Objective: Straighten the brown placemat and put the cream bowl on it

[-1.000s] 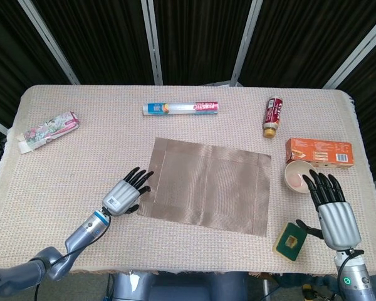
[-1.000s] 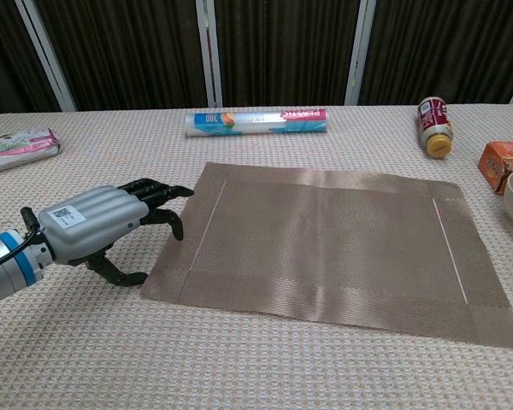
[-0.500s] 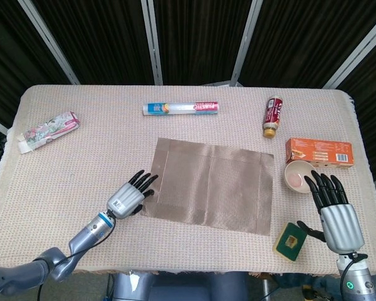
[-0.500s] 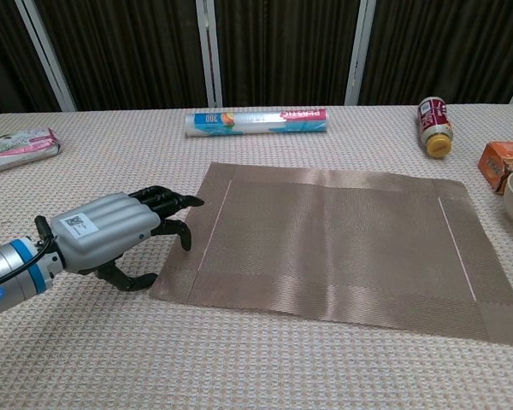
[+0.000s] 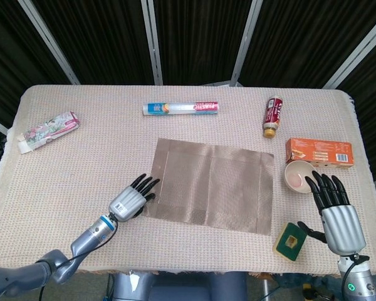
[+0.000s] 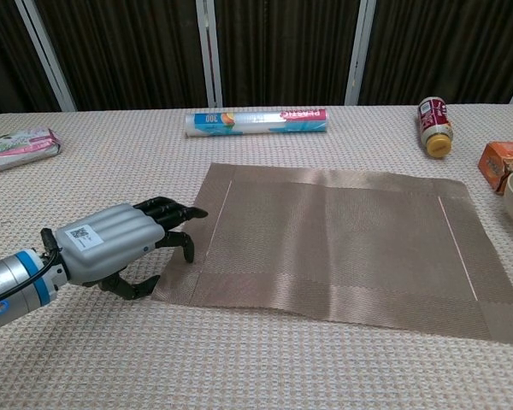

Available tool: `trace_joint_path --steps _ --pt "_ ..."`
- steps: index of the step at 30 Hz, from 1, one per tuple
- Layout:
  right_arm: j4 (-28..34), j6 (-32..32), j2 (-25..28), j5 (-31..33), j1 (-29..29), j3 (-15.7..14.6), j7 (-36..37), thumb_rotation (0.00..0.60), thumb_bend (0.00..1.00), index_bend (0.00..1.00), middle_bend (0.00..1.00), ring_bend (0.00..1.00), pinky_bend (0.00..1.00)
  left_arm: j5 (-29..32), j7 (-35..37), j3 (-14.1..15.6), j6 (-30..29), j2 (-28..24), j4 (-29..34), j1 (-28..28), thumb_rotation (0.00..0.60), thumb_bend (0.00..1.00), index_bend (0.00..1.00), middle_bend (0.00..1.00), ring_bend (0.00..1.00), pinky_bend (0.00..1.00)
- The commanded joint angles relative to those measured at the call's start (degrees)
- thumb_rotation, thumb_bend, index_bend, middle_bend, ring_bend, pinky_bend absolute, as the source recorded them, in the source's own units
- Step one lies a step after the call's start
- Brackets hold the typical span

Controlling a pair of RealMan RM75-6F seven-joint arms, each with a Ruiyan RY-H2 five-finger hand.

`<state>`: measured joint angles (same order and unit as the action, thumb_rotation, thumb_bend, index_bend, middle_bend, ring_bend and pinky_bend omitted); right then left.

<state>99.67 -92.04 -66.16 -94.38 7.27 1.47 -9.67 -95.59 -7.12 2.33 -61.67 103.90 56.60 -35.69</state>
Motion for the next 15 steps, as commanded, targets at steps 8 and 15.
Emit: trace_joint_path --steps 8,15 --pt "0.2 0.1 0.25 -0.37 -0.29 0.31 0.25 0.6 0.0 0.0 0.0 0.0 0.0 0.51 0.5 -0.63 -0.53 0.6 0.49 -0.49 0.6 0.41 0.46 0.0 0.0 0.0" --pt "0.36 0.24 0.41 -0.74 -0.51 0.4 0.49 0.6 0.0 0.0 0.0 0.0 0.0 0.75 0.56 -0.73 -0.66 1.13 0.46 -0.78 0.6 0.41 0.5 0.0 0.0 0.0"
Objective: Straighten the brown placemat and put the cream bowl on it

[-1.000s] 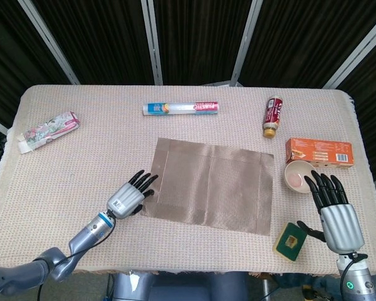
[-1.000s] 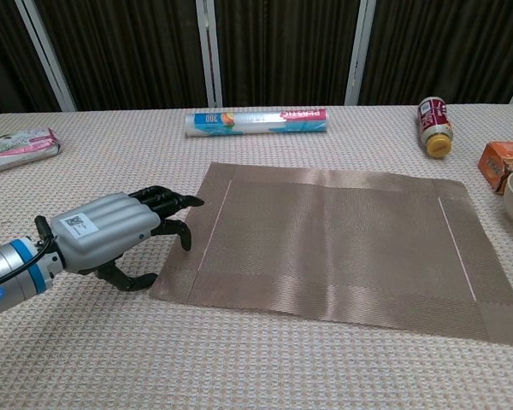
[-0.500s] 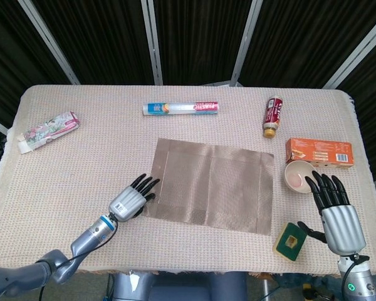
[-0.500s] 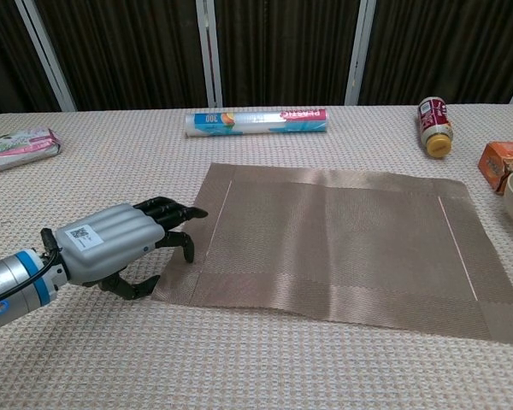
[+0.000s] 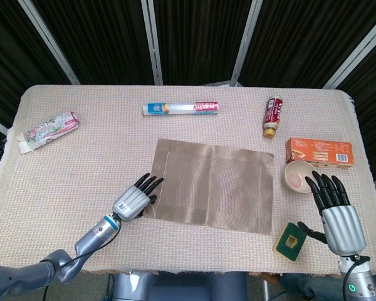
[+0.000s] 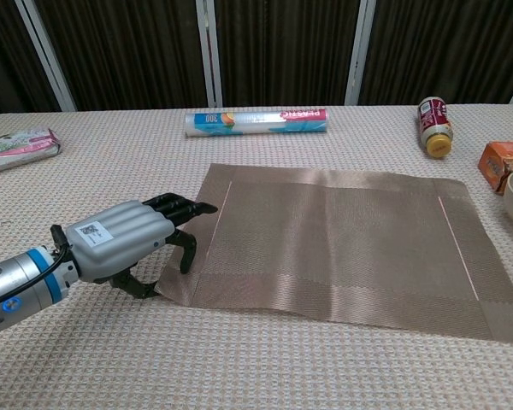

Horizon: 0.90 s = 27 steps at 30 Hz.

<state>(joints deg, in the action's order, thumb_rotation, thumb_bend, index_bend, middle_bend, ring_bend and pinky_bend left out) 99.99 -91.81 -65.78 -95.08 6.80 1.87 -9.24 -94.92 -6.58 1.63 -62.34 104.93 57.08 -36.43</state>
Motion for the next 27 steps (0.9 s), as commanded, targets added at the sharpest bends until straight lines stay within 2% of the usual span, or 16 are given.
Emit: trace_joint_path --steps 1,7,17,27 --pt "0.08 0.03 0.06 -0.08 -0.06 0.02 0.1 0.6 0.0 0.0 0.0 0.0 0.0 0.12 0.01 -0.03 0.02 0.17 -0.05 -0.06 0.6 0.42 0.51 0.0 0.0 0.0" --pt "0.11 0.13 0.17 -0.5 -0.19 0.04 0.2 0.6 0.0 0.0 0.0 0.0 0.0 0.45 0.33 -0.25 -0.16 0.35 0.21 -0.23 0.6 0.52 0.57 0.0 0.0 0.0" --pt "0.07 0.39 0.25 -0.66 -0.31 0.2 0.24 0.6 0.0 0.0 0.0 0.0 0.0 -0.37 0.74 0.1 -1.67 -1.75 3.88 -0.34 0.6 0.53 0.58 0.0 0.0 0.0" --pt "0.4 0.38 0.41 -1.75 -0.65 -0.05 -0.07 0.6 0.0 0.0 0.0 0.0 0.0 -5.08 3.18 4.81 -5.67 -9.39 14.31 1.09 0.6 0.53 0.62 0.0 0.0 0.0"
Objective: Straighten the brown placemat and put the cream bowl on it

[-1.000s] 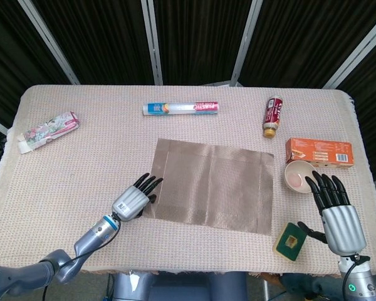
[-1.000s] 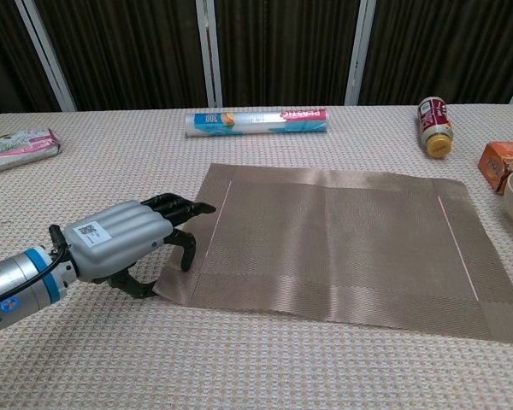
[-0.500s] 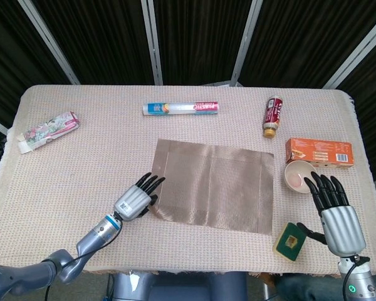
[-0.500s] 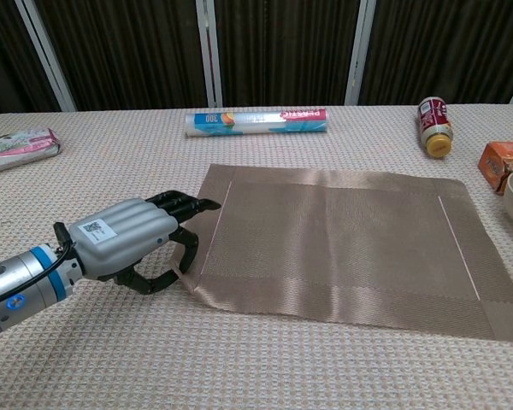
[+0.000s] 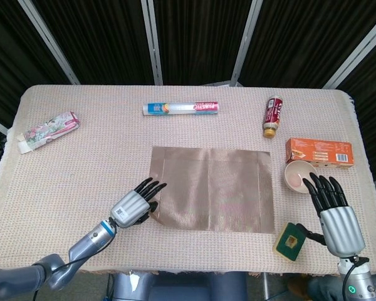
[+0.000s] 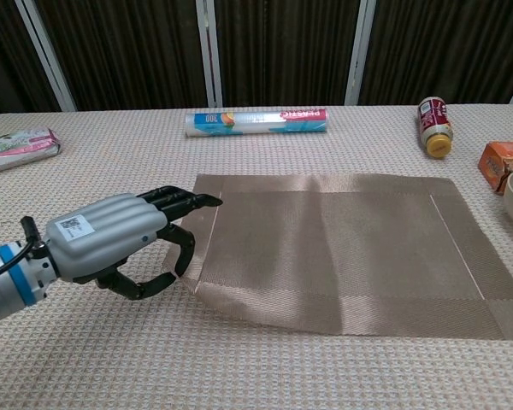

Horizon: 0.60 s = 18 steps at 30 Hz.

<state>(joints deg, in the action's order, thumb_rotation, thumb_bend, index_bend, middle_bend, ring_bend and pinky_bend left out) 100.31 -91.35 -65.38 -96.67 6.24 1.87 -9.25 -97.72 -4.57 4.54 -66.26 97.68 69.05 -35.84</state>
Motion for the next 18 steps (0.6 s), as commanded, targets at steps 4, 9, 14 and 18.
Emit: trace_joint_path --steps 4,9,14,18 --pt "0.32 -0.43 0.01 -0.58 -0.31 -0.04 -0.2 0.6 0.0 0.0 0.0 0.0 0.0 -6.27 1.14 4.44 -3.91 -4.04 4.32 0.59 0.6 0.52 0.62 0.0 0.0 0.0" --pt "0.61 -0.53 -0.17 -1.35 -0.49 -0.26 -0.98 0.6 0.0 0.0 0.0 0.0 0.0 -9.8 0.44 7.7 -4.73 -5.75 6.65 0.98 0.6 0.52 0.63 0.0 0.0 0.0" --pt "0.71 -0.5 -0.43 -1.91 -0.63 -0.5 -1.73 0.6 0.0 0.0 0.0 0.0 0.0 -12.01 0.9 10.21 -5.65 -6.81 7.83 1.67 0.6 0.52 0.63 0.0 0.0 0.0" --pt "0.74 -0.39 -0.66 -2.12 -0.76 -0.56 -2.28 0.6 0.0 0.0 0.0 0.0 0.0 -13.66 1.35 11.94 -7.27 -8.13 7.12 2.64 0.6 0.52 0.64 0.0 0.0 0.0"
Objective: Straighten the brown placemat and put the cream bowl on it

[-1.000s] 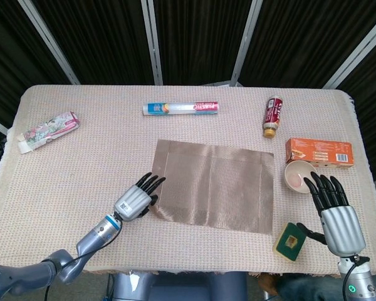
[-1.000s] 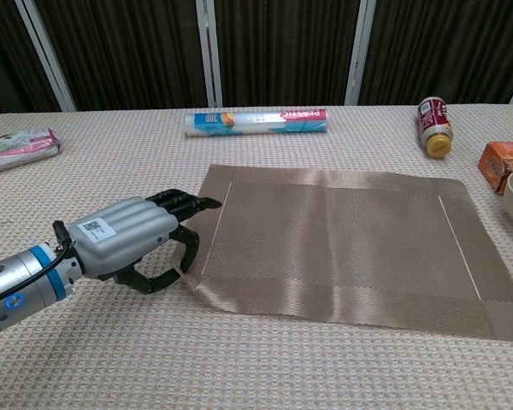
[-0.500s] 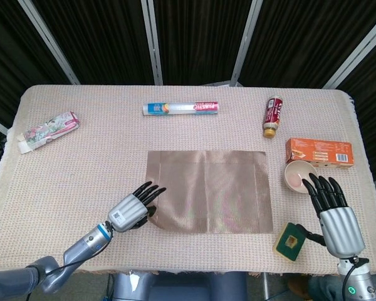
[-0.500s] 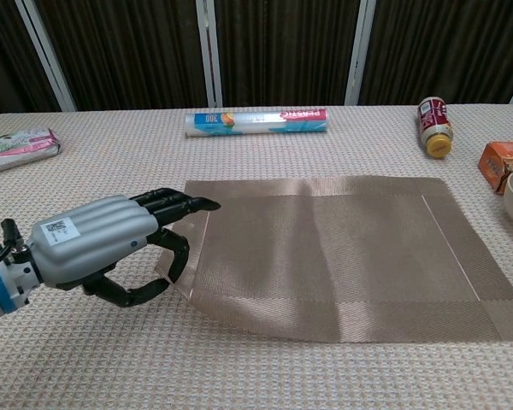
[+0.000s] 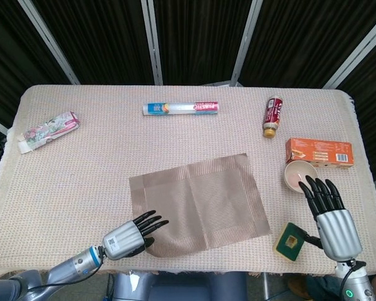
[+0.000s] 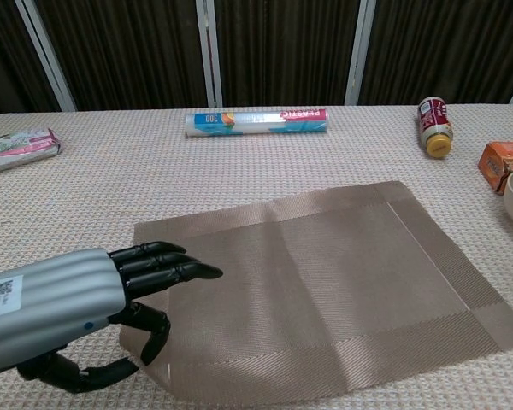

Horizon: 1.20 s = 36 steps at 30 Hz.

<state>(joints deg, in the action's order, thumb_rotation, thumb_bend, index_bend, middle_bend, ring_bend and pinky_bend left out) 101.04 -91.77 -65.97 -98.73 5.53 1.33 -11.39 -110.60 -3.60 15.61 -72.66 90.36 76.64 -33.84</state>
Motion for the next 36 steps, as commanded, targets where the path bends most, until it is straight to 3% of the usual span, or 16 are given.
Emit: trace_joint_path --steps 1,11,21,22,24,25,27,29,36 --pt "0.01 0.04 -0.09 -0.09 -0.07 0.0 -0.22 0.6 0.0 0.0 0.0 0.0 0.0 -0.87 0.62 1.12 -1.1 -1.07 -0.71 0.86 0.6 0.52 0.64 0.0 0.0 0.0" --pt "0.05 0.63 -0.2 -0.23 -0.03 0.07 -0.38 0.6 0.0 0.0 0.0 0.0 0.0 1.76 4.87 0.78 -4.33 -3.82 -6.17 3.9 0.6 0.52 0.64 0.0 0.0 0.0" --pt "0.13 0.7 -0.29 -0.6 -0.1 0.12 -0.61 0.6 0.0 0.0 0.0 0.0 0.0 2.54 8.01 0.09 -5.42 -3.99 -7.76 5.11 0.6 0.51 0.62 0.0 0.0 0.0" --pt "0.13 0.72 -0.3 -0.58 -0.12 0.12 -0.63 0.6 0.0 0.0 0.0 0.0 0.0 2.57 8.04 -0.01 -5.47 -4.0 -7.75 5.17 0.6 0.48 0.57 0.0 0.0 0.0" --pt "0.12 0.83 -0.25 -0.48 -0.16 0.1 -0.5 0.6 0.0 0.0 0.0 0.0 0.0 2.76 8.07 -0.17 -5.23 -4.15 -7.63 5.29 0.6 0.32 0.36 0.0 0.0 0.0" --pt "0.09 0.85 -0.24 -0.44 -0.16 0.12 -0.49 0.6 0.0 0.0 0.0 0.0 0.0 2.88 8.06 -0.16 -4.96 -4.29 -7.5 5.3 0.6 0.19 0.2 0.0 0.0 0.0" --pt "0.05 0.89 -0.22 -0.35 -0.17 0.19 -0.43 0.6 0.0 0.0 0.0 0.0 0.0 3.32 8.03 0.2 -3.87 -5.03 -6.7 5.38 0.6 0.05 0.04 0.0 0.0 0.0" --pt "0.03 1.08 -0.19 -0.23 -0.12 0.23 -0.29 0.6 0.0 0.0 0.0 0.0 0.0 3.52 8.05 0.56 -3.37 -6.23 -5.21 5.51 0.6 0.0 0.0 0.0 0.0 0.0" --pt "-0.39 2.52 -0.18 1.08 0.24 0.36 0.23 0.6 0.0 0.0 0.0 0.0 0.0 2.78 10.16 1.22 -7.61 -12.07 0.27 6.58 0.6 0.0 0.0 0.0 0.0 0.0"
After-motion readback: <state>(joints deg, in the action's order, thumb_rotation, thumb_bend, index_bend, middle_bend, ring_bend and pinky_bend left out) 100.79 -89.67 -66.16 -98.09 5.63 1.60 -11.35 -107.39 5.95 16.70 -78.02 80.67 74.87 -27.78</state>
